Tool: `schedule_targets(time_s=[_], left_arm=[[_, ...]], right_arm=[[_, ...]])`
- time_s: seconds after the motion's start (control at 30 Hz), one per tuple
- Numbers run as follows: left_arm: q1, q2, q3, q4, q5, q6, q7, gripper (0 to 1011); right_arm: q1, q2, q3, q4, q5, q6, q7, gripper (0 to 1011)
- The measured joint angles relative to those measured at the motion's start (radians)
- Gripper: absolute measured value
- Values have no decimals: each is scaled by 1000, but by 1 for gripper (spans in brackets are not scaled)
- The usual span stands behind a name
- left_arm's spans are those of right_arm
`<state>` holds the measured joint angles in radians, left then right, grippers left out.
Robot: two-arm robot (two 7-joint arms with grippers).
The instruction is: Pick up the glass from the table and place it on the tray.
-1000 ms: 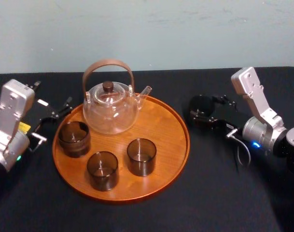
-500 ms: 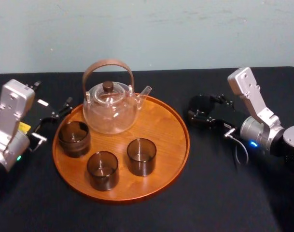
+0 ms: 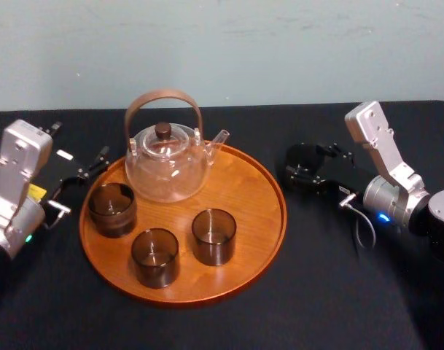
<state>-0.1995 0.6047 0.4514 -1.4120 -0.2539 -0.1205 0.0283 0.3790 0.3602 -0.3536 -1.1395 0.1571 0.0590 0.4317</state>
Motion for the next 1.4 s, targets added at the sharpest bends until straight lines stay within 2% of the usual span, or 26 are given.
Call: schedule_targets(time_s=[0.4,0.57,1.07,1.2,1.4], left_arm=[[0,0,0,0,0,0,0,1001],[0,0,0,0,0,0,0,1001],[0,0,0,0,0,0,0,1001],[0,0,0,0,0,0,0,1001],[0,0,0,0,0,0,0,1001]], right_arm=[[-8,3,7,-3,10,-4,4,912],[-24,13,10,-29,9,-7,1,911],[-112,52,15,-207,3,15,-13,912],[-138,61,7,-263,1,18,-10,912],[-157,65,-11,-303,-1,16,1,912]])
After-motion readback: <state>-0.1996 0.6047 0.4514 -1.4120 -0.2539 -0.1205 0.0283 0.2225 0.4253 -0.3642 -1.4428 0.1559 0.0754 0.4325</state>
